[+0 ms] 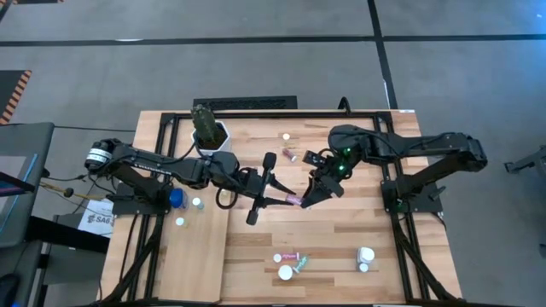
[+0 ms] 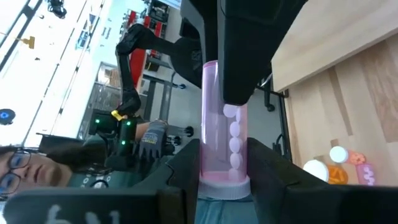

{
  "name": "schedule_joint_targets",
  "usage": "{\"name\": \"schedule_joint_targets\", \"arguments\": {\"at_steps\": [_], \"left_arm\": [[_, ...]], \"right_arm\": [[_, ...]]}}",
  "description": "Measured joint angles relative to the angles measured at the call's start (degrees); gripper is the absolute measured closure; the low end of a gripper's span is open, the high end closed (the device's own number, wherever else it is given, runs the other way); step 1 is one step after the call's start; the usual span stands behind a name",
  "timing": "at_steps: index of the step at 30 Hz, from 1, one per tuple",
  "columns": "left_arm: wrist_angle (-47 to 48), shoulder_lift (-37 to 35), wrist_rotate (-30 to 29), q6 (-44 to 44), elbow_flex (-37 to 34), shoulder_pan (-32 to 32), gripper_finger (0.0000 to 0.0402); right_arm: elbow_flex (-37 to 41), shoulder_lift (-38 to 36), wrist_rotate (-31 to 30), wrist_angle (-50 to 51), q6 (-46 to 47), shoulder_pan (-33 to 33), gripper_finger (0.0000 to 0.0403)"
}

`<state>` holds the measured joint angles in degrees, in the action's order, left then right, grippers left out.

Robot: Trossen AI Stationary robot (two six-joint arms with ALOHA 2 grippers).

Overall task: Pick and place medicine bottles onto shelf by color
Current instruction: Put the top pink pill bottle on the shelf

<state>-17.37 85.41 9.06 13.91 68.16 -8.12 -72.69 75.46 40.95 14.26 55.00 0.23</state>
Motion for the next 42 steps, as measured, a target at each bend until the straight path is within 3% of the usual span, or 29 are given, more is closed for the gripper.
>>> {"name": "schedule_joint_targets", "arguments": {"at_steps": [13,22,29,34,37,42], "left_arm": [[-0.34,0.0,-0.08,-2.67,0.0,-0.13,0.0323],[-6.71,0.02,-0.64,-5.57,0.0,-0.13,0.0323],[-20.38,0.04,-6.28,-12.45,0.0,0.07,0.0323],[-30.99,0.04,-6.56,-20.24,0.02,1.16,0.0323],[-34.21,0.04,-6.64,-25.47,0.02,1.88,0.0323],[-39.11,0.04,-6.82,-31.01,0.02,2.23,0.0323]], "right_arm": [[0.02,-2.01,0.16,0.23,-2.15,-1.56,0.0161],[0.02,-10.53,0.47,2.68,-16.05,-8.16,0.0154],[0.02,-17.05,-12.3,2.7,-34.74,-8.72,0.0153],[0.02,-18.13,-24.87,-0.69,-52.5,-5.57,0.0153],[0.0,-16.6,-28.27,-7.2,-61.47,-2.99,0.0153],[0.0,-13.02,-28.85,-19.73,-73.36,0.4,0.0153]]}}
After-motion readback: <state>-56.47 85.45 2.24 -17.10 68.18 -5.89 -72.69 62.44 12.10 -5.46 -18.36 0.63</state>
